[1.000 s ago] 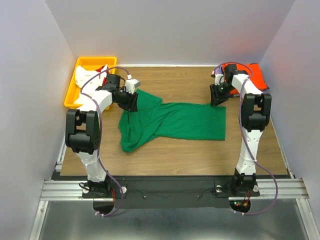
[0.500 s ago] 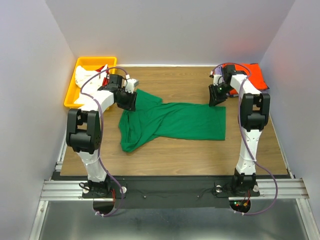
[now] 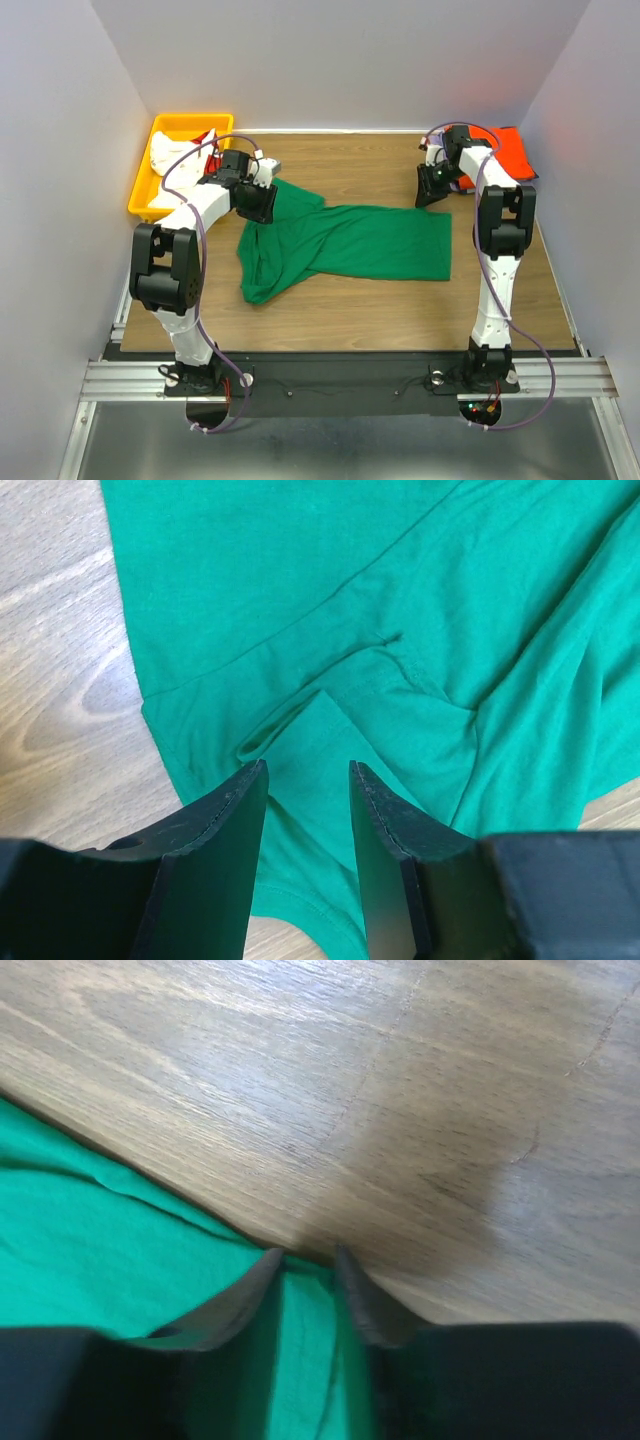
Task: Fold and stack the t-shirts
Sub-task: Flatten the tshirt out
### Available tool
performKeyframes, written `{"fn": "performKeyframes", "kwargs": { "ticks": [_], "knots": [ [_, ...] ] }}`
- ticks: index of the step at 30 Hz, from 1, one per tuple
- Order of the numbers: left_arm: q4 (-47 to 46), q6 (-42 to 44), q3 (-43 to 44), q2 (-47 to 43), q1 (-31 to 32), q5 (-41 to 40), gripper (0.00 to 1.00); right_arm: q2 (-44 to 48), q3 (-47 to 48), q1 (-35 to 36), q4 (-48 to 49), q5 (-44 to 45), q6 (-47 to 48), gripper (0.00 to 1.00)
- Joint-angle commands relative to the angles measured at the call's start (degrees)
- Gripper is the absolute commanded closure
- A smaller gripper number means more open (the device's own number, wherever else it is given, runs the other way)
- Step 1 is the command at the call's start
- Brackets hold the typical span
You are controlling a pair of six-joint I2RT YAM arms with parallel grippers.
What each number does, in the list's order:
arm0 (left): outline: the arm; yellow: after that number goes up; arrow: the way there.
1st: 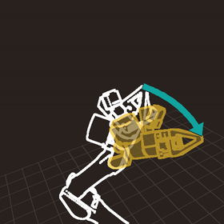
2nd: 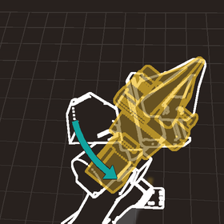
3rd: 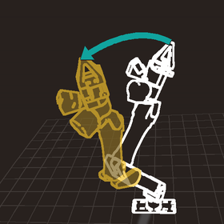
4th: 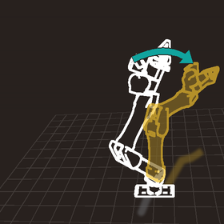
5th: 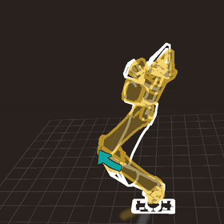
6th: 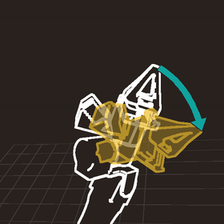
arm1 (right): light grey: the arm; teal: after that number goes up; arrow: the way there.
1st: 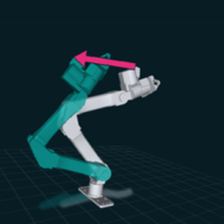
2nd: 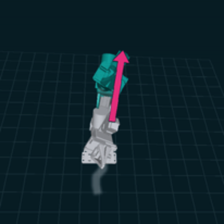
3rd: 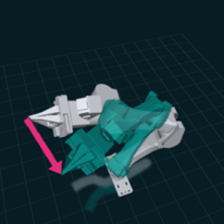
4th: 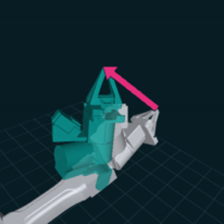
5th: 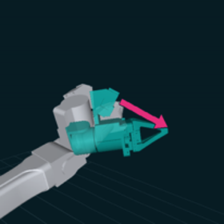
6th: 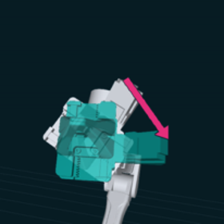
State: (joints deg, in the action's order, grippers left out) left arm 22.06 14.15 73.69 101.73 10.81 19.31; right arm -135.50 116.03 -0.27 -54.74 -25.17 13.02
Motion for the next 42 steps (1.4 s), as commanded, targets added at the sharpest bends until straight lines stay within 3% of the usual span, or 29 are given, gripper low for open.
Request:
{"fn": "performKeyframes", "kwargs": {
  "ticks": [1, 4, 7, 15, 26, 36, 39, 40, 41, 42],
  "knots": [
    [0.0, -0.4, 0.5, -2.6, 0.4, 0.0, 0.51, 0.2, 1.7, 0.1, 1.3, -1.6, -0.9, 0.74],
    [0.2, -0.7, 0.8, -3.2, 0.8, -0.8, 0.51, 2.3, 0.5, 0.1, 1.2, -2.4, -0.6, 0.9],
    [0.2, -0.7, 0.7, -3.6, 1.6, -1.6, 0.5, 4.5, 0.0, 0.2, 1.1, -2.6, -0.9, 0.99],
    [-0.1, -0.8, 0.5, -3.7, 2.7, -2.9, 0.51, 8.8, -0.5, 0.1, 1.0, -2.2, -1.1, 0.99],
    [-2.5, -2.4, -2.2, -4.4, 8.3, -12.0, 0.53, 12.8, -5.1, 0.2, 1.1, -2.7, -1.3, 1.0],
    [-2.3, -2.3, -1.5, -2.6, 8.4, -11.0, 0.54, 13.2, -14.1, 0.1, 1.5, -7.1, -0.4, 0.99],
    [-1.9, -2.1, -1.2, -2.2, 8.4, -11.0, 0.54, 12.3, -14.3, 0.2, 1.6, -5.9, -0.2, 0.84],
    [-1.9, -2.2, -0.9, -2.2, 8.4, -10.9, 0.54, 12.2, -14.3, 0.1, 1.7, -5.8, -0.1, 0.76],
    [-1.8, -2.2, -0.7, -2.0, 8.4, -10.9, 0.54, 11.9, -14.3, 0.1, 2.1, -5.0, -0.2, 0.6],
    [-1.7, -2.3, -0.5, -2.0, 8.4, -10.8, 0.54, 11.9, -14.3, 0.2, 2.4, -4.5, -0.2, 0.55]
  ]
}}
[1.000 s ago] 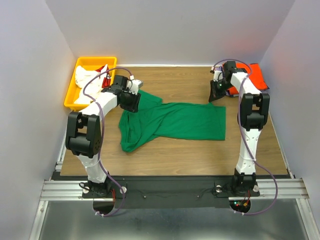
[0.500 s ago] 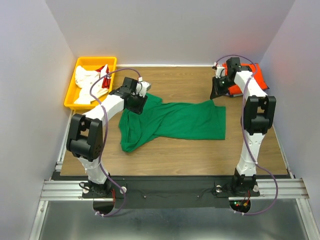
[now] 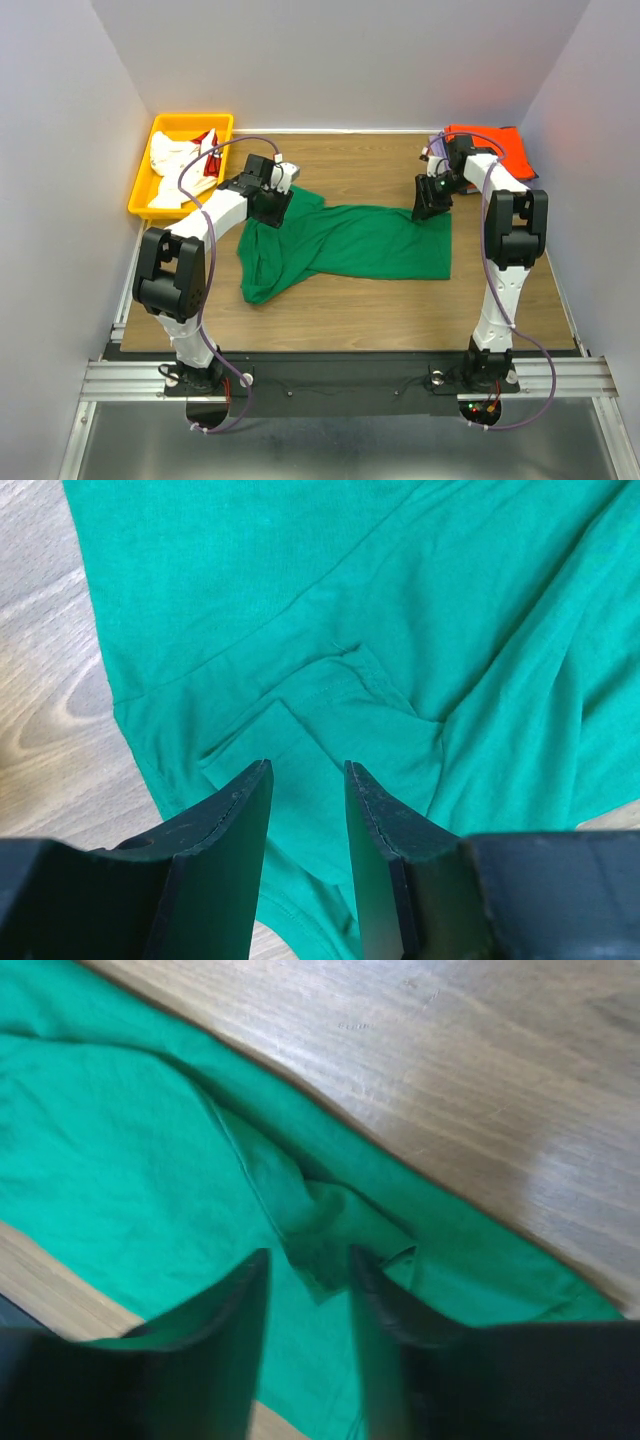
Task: Fold and stack the t-shirts
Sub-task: Flatten the tshirt out
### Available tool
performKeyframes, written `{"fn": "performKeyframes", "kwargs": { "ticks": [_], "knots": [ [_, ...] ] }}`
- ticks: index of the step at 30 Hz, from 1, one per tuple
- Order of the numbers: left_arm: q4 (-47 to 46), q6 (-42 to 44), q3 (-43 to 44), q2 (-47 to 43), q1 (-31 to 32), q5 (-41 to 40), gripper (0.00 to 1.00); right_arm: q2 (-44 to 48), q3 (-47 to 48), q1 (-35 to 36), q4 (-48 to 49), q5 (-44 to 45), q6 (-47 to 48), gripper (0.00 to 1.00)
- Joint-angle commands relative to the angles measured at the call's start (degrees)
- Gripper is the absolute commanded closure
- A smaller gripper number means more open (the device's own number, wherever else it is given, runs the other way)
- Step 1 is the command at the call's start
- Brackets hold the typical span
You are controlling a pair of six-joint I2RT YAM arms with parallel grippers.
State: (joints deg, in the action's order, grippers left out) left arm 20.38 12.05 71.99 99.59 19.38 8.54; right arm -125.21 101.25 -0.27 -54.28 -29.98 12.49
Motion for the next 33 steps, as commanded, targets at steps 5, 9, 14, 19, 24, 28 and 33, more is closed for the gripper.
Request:
{"fn": "performKeyframes", "kwargs": {
  "ticks": [5, 9, 14, 19, 24, 28, 33],
  "knots": [
    [0.2, 0.0, 1.4, 0.2, -0.1, -0.4, 0.54, 1.2, 1.2, 0.2, 3.0, 1.7, 0.5, 0.48],
    [0.3, 0.3, 1.4, 0.3, -0.1, -0.5, 0.54, 1.7, 1.4, 0.1, 2.8, 1.8, 1.4, 0.48],
    [0.4, 0.6, 2.0, 0.8, -0.1, -0.6, 0.54, 3.0, 0.7, 0.1, 2.8, 2.9, 4.4, 0.49],
    [1.0, 0.3, 2.7, 1.0, -0.1, -0.1, 0.54, 3.3, 0.5, 0.1, 2.9, 4.5, 8.0, 0.53],
    [1.3, 0.0, 2.8, 1.2, -0.1, 0.5, 0.54, 1.9, 2.1, 0.2, 3.0, 5.6, 9.5, 0.7],
    [1.4, -1.1, 2.5, 0.5, -0.1, 0.6, 0.56, 2.2, 3.1, 1.4, 2.9, 5.9, 9.7, 0.94],
    [1.0, -1.6, 2.8, 1.0, 0.7, -2.1, 0.62, 3.5, 2.8, 1.4, 2.8, 5.5, 9.0, 0.99]
  ]
}}
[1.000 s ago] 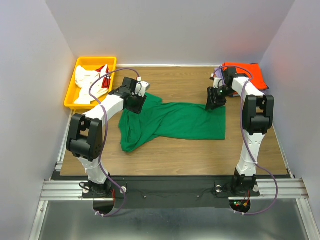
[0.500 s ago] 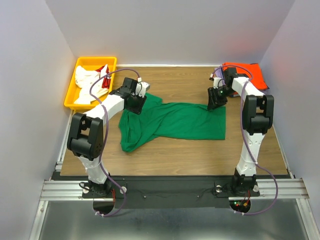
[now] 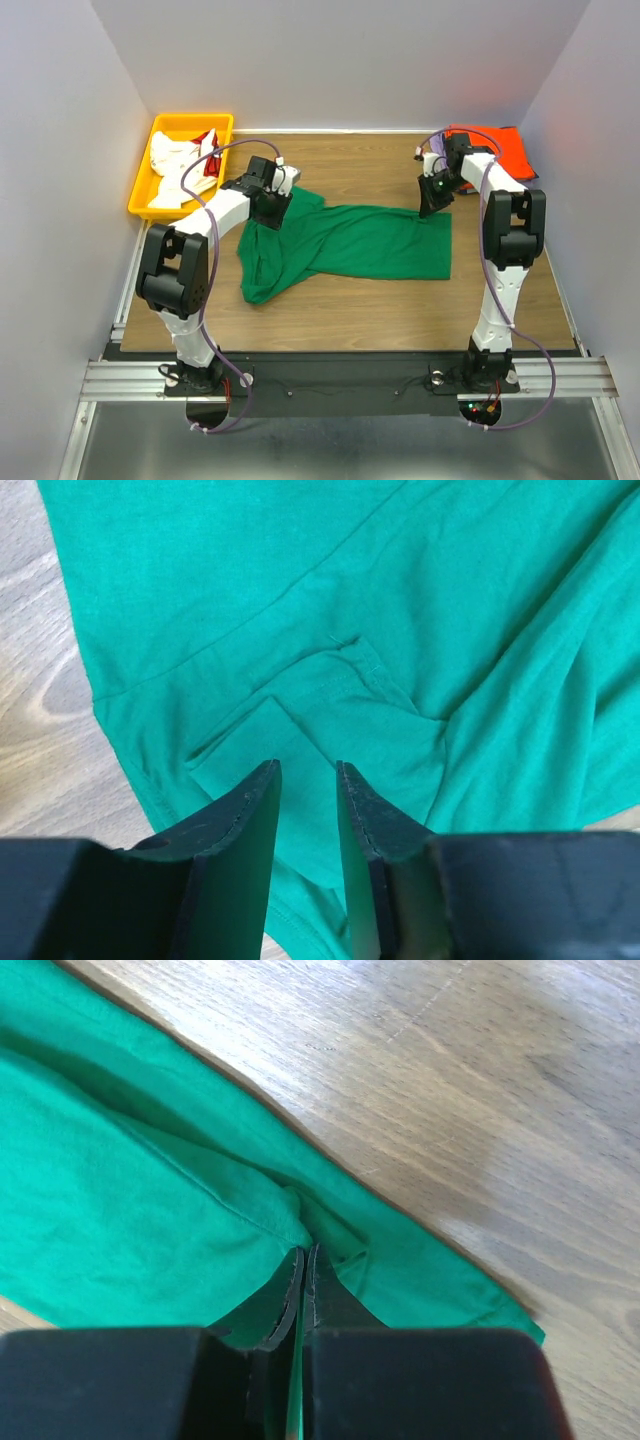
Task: Fold and stack the t-shirts
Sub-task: Flatten the tshirt out
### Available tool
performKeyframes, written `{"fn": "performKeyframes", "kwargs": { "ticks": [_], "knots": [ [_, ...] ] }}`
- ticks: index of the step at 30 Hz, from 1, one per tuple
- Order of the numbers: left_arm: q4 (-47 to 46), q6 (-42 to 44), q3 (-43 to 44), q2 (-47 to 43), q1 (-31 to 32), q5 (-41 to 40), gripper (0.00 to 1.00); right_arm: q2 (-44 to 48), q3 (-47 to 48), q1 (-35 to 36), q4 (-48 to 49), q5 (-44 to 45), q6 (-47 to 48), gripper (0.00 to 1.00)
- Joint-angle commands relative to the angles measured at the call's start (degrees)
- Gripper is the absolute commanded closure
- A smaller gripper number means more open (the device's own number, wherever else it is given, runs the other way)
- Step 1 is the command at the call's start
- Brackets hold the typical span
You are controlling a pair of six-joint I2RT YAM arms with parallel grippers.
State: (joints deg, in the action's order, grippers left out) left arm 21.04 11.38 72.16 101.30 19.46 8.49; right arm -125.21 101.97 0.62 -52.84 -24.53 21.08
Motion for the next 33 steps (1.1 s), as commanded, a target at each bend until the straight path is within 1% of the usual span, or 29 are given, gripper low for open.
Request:
{"fn": "performKeyframes", "kwargs": {
  "ticks": [1, 7, 8, 14, 19, 22, 28, 33],
  "knots": [
    [0.5, -1.0, 2.8, -0.4, 0.9, -2.9, 0.63, 3.8, 2.1, 0.5, 1.3, 0.0, 0.2, 1.0],
    [1.4, -2.5, 3.4, 2.3, 2.2, -8.0, 0.64, 4.4, 1.7, 0.5, 1.4, -0.3, -0.2, 0.99],
    [1.3, -2.6, 3.4, 2.9, 2.2, -10.1, 0.64, 4.4, 1.7, 0.5, 1.3, -0.3, -0.3, 0.99],
    [2.2, -3.1, 4.3, 5.9, 2.3, -12.3, 0.65, 3.9, 2.3, 0.5, 1.4, -0.3, -0.6, 1.0],
    [2.3, -3.6, 5.6, 7.6, 2.4, -13.1, 0.64, 3.4, 2.3, 0.6, 1.4, -0.3, -0.7, 1.0],
    [2.6, -3.9, 6.9, 8.2, 2.4, -12.2, 0.63, 3.3, 2.3, 0.6, 1.3, -0.2, -0.7, 0.99],
    [2.9, -4.3, 8.5, 7.9, 2.4, -10.4, 0.57, 3.1, 2.3, 0.5, 1.3, -0.3, -0.7, 0.99],
    [3.7, -4.4, 9.5, 10.1, 2.4, -11.2, 0.57, 3.0, 2.3, 0.5, 1.3, -0.2, -0.9, 0.99]
  ]
}}
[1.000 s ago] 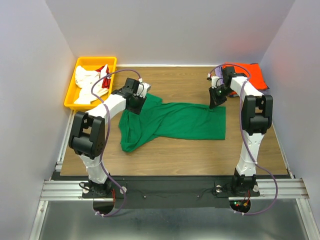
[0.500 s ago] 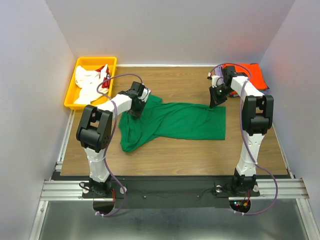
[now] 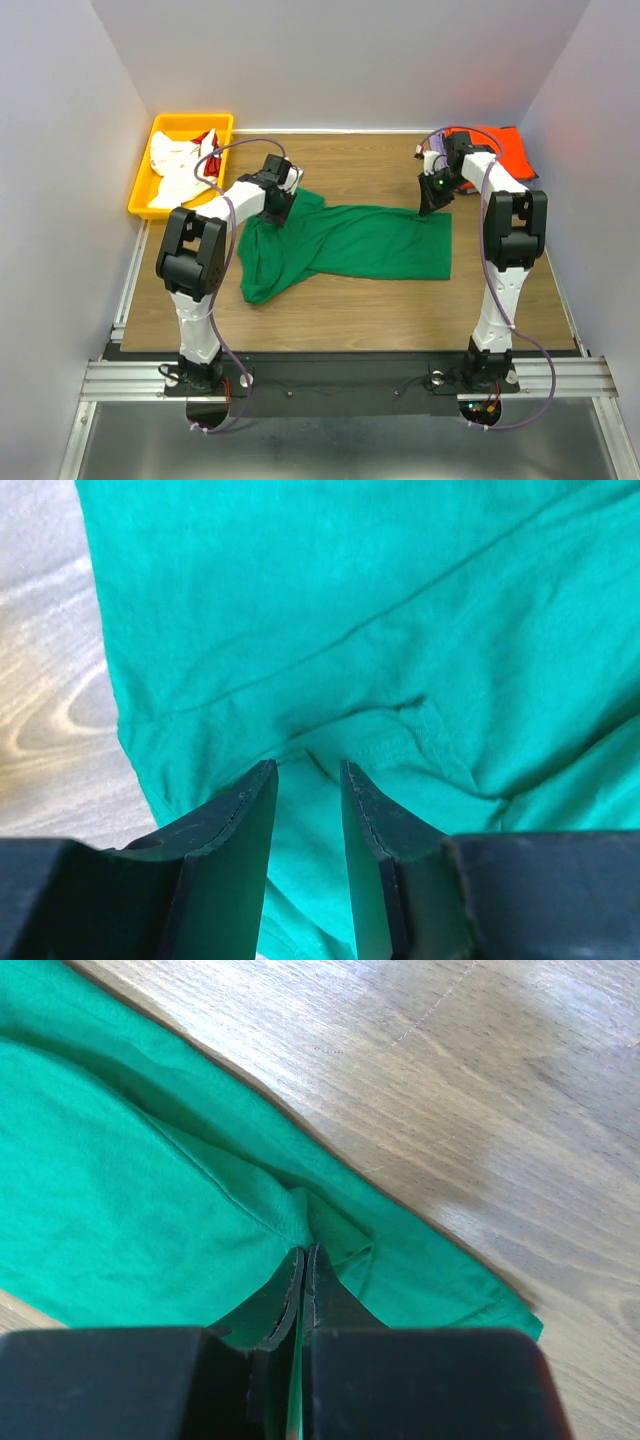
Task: Fold and stack the t-shirts
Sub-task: Flatten the tshirt out
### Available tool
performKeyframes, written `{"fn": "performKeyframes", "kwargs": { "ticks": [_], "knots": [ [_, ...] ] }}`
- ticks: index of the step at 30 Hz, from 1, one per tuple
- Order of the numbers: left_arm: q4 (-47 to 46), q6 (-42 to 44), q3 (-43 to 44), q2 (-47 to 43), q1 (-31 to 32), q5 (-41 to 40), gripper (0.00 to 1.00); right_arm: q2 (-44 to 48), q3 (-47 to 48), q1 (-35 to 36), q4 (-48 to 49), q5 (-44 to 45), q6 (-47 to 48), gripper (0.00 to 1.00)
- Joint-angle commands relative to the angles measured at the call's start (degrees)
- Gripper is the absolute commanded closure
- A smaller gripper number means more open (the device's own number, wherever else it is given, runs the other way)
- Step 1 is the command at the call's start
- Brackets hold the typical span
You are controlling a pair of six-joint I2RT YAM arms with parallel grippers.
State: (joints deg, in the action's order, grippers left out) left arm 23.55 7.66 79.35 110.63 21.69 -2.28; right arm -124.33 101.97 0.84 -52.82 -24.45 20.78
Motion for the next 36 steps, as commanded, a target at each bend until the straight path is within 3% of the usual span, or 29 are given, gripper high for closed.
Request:
{"fn": "performKeyframes", "kwargs": {
  "ticks": [1, 11, 19, 26, 29, 33, 36],
  "knots": [
    [1.1, -0.6, 2.3, 1.0, 0.2, -0.6, 0.57, 2.3, 2.2, 0.4, 1.3, -0.3, -0.5, 0.99],
    [1.8, -0.5, 2.0, 1.1, -0.3, -5.3, 0.62, 2.3, 2.2, 0.3, 1.3, 0.5, -0.3, 0.99],
    [2.5, -0.2, 2.0, -2.7, -2.1, -3.8, 0.68, 2.3, 2.0, 0.3, 1.4, 0.8, -0.2, 0.99],
    [3.9, -0.4, 2.3, -5.2, -2.4, -1.8, 0.8, 2.8, 2.3, 0.3, 1.2, 0.9, -0.5, 0.99],
    [4.3, -0.3, 2.3, -6.3, -2.7, -1.7, 0.9, 3.2, 2.3, 0.4, 1.3, 1.2, -0.5, 0.99],
    [5.7, -0.5, 2.6, -8.3, -3.8, 0.1, 0.9, 4.2, 2.1, 0.3, 1.2, 1.7, -0.5, 0.99],
    [6.3, -0.2, 2.1, -8.3, -3.9, 1.7, 0.77, 4.4, 2.1, 0.3, 1.2, 1.5, -0.6, 1.0]
  ]
}}
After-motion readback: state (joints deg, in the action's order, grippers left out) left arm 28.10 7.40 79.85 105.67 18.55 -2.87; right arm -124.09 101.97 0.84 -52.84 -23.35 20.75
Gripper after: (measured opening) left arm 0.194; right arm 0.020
